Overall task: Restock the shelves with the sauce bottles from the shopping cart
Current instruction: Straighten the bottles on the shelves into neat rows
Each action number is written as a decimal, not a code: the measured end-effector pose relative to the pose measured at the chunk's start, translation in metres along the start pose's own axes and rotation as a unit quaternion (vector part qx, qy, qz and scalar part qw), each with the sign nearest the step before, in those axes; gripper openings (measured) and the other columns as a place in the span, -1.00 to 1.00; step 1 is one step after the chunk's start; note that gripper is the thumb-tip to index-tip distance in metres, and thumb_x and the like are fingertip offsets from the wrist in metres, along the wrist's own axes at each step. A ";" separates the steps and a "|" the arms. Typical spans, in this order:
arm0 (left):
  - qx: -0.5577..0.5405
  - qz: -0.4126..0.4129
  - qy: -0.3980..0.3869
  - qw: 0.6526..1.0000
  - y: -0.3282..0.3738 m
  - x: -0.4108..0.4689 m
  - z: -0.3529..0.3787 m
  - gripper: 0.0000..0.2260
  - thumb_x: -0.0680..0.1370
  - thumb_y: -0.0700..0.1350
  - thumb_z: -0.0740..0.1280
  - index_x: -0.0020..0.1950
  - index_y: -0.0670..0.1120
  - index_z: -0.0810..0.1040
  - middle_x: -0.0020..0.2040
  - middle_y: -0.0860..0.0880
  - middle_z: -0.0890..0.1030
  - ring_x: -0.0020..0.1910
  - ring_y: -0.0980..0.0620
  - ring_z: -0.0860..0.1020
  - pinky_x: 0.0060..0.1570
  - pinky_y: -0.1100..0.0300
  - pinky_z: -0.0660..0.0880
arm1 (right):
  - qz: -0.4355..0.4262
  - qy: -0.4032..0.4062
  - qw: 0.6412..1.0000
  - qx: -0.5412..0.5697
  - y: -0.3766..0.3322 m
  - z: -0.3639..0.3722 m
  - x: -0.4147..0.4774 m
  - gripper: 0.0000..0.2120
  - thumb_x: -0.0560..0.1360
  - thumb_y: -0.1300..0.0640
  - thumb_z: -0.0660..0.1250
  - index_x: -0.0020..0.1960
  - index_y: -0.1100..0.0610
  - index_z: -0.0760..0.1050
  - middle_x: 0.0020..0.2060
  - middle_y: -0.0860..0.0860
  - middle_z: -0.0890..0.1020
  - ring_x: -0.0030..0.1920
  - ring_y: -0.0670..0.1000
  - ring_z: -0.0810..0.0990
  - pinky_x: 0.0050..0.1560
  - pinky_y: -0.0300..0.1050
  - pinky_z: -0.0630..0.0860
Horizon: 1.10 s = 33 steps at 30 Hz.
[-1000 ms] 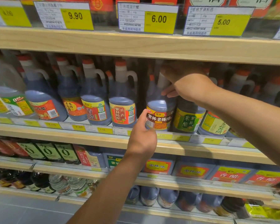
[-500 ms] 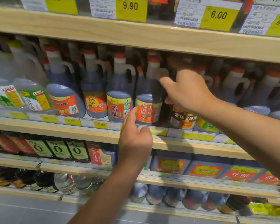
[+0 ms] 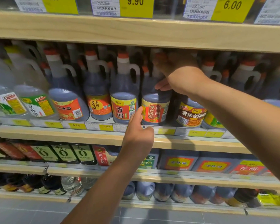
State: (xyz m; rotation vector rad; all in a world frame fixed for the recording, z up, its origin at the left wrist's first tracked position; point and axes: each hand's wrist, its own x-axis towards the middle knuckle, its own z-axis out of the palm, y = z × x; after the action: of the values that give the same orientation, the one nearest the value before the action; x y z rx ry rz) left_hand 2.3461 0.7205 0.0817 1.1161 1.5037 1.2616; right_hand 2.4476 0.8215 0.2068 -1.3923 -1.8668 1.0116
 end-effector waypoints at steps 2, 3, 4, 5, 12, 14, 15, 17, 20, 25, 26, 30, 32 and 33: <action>0.007 -0.001 0.004 1.000 0.002 -0.003 0.002 -0.38 0.61 -0.36 0.21 0.61 0.06 0.17 0.44 0.15 0.31 0.42 0.19 0.39 0.39 -0.09 0.41 | 0.009 -0.008 1.000 -0.020 0.002 -0.003 -0.001 -0.69 0.70 0.09 0.15 0.03 0.23 0.60 -0.13 0.15 0.71 -0.28 -0.06 0.65 0.02 -0.13 0.64; 0.009 -0.002 0.004 1.000 0.003 -0.003 0.004 -0.38 0.61 -0.35 0.21 0.61 0.06 0.18 0.43 0.16 0.31 0.42 0.10 0.42 0.38 -0.14 0.39 | 0.017 -0.006 0.999 -0.034 0.002 -0.005 -0.003 -0.70 0.70 0.15 0.14 0.06 0.26 0.61 -0.05 0.16 0.72 -0.20 -0.04 0.67 0.10 -0.06 0.64; 0.012 -0.004 0.003 1.000 0.004 -0.004 0.006 -0.38 0.61 -0.34 0.21 0.61 0.07 0.18 0.42 0.16 0.31 0.42 0.07 0.43 0.37 -0.16 0.40 | 0.027 -0.007 0.998 -0.050 0.004 -0.009 -0.004 -0.71 0.68 0.17 0.15 0.06 0.26 0.62 0.01 0.16 0.72 -0.12 -0.01 0.69 0.17 -0.02 0.61; 0.016 -0.004 -0.001 1.000 0.006 -0.006 0.008 -0.38 0.60 -0.32 0.21 0.61 0.09 0.18 0.45 0.16 0.31 0.43 0.07 0.42 0.37 -0.15 0.41 | 0.035 0.000 0.998 -0.058 0.003 -0.011 -0.007 -0.71 0.67 0.16 0.16 0.06 0.24 0.63 0.04 0.14 0.72 -0.04 0.00 0.69 0.20 -0.01 0.59; 0.048 0.004 -0.032 0.998 0.007 -0.011 0.016 -0.30 0.49 -0.10 0.21 0.60 0.24 0.12 0.56 0.22 0.22 0.49 0.15 0.33 0.41 -0.16 0.42 | 0.000 0.065 0.996 -0.060 0.011 -0.017 -0.008 -0.73 0.64 0.08 0.28 -0.04 0.27 0.60 -0.16 0.17 0.70 -0.26 -0.03 0.70 -0.09 -0.17 0.67; 0.050 0.001 -0.045 0.998 0.005 -0.012 0.012 -0.28 0.43 -0.04 0.18 0.59 0.29 0.11 0.58 0.23 0.21 0.45 0.00 0.42 0.38 -0.24 0.42 | 0.020 0.079 0.997 -0.003 0.010 -0.012 -0.010 -0.67 0.65 0.00 0.24 -0.05 0.25 0.57 -0.21 0.16 0.69 -0.43 -0.10 0.65 -0.35 -0.32 0.60; 0.049 0.000 -0.052 0.997 0.003 -0.013 0.010 -0.29 0.43 -0.02 0.18 0.58 0.31 0.12 0.58 0.24 0.22 0.42 -0.11 0.46 0.36 -0.28 0.42 | 0.028 0.081 0.996 0.014 0.011 -0.010 -0.010 -0.63 0.65 -0.05 0.23 -0.05 0.26 0.57 -0.23 0.15 0.70 -0.46 -0.10 0.64 -0.40 -0.34 0.57; 0.040 -0.004 -0.067 0.997 0.001 -0.015 0.002 -0.32 0.44 -0.02 0.18 0.56 0.32 0.16 0.57 0.23 0.26 0.37 -0.29 0.46 0.34 -0.36 0.37 | 0.038 0.090 0.995 0.003 0.015 -0.006 -0.012 -0.57 0.65 -0.09 0.21 -0.04 0.27 0.60 -0.28 0.14 0.71 -0.39 -0.01 0.67 -0.34 -0.27 0.59; 0.019 -0.010 -0.079 0.997 -0.002 -0.022 -0.013 -0.37 0.55 -0.12 0.21 0.56 0.32 0.17 0.53 0.23 0.30 0.36 -0.08 0.48 0.37 -0.20 0.43 | 0.027 0.118 0.991 -0.052 0.011 -0.002 -0.018 -0.65 0.66 -0.08 0.18 -0.02 0.16 0.58 -0.36 0.05 0.68 -0.38 0.01 0.69 -0.33 -0.22 0.59; -0.017 0.004 -0.040 0.999 -0.013 -0.020 -0.059 -0.37 0.57 -0.26 0.18 0.46 0.38 0.27 0.47 0.28 0.33 0.35 0.21 0.35 0.32 0.21 0.36 | -0.021 0.251 0.945 -0.209 -0.004 0.016 -0.041 -0.58 0.55 -0.03 0.23 -0.39 0.16 0.55 -0.52 0.03 0.59 -0.35 0.13 0.61 -0.30 -0.08 0.50; -0.021 0.011 -0.023 0.999 -0.014 -0.016 -0.070 -0.39 0.53 -0.21 0.19 0.42 0.41 0.28 0.46 0.28 0.34 0.37 0.21 0.35 0.36 0.19 0.35 | -0.045 0.273 0.933 -0.231 -0.012 0.024 -0.044 -0.55 0.53 -0.06 0.23 -0.44 0.15 0.54 -0.55 0.02 0.57 -0.34 0.14 0.61 -0.25 -0.03 0.51; 0.007 0.030 -0.003 1.000 -0.013 0.006 -0.105 -0.32 0.45 -0.08 0.21 0.58 0.21 0.21 0.52 0.20 0.31 0.49 0.24 0.27 0.52 0.11 0.23 | -0.043 0.191 0.953 -0.229 -0.046 0.062 -0.027 -0.48 0.53 -0.16 0.21 -0.39 0.18 0.62 -0.48 0.07 0.65 -0.27 0.09 0.67 -0.08 0.01 0.59; 0.025 -0.005 -0.029 0.999 -0.004 0.016 -0.113 -0.31 0.49 -0.13 0.23 0.61 0.17 0.17 0.47 0.19 0.35 0.50 0.18 0.27 0.54 0.03 0.21 | 0.013 0.113 0.976 -0.184 -0.054 0.078 -0.008 -0.52 0.57 -0.16 0.24 -0.23 0.18 0.67 -0.35 0.07 0.71 -0.24 0.05 0.70 -0.05 -0.05 0.61; 0.026 -0.023 -0.048 0.998 0.001 0.020 -0.115 -0.30 0.48 -0.14 0.23 0.61 0.17 0.16 0.48 0.17 0.37 0.50 0.14 0.28 0.54 -0.01 0.23 | 0.017 0.092 0.987 -0.133 -0.054 0.083 0.001 -0.56 0.58 -0.16 0.26 -0.10 0.19 0.67 -0.27 0.11 0.73 -0.24 0.07 0.71 -0.06 -0.05 0.62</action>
State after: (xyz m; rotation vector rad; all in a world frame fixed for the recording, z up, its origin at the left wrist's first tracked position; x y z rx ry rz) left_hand 2.2306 0.7137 0.0960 1.1533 1.4896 1.1281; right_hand 2.3518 0.7954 0.2079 -1.6174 -1.8942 0.6394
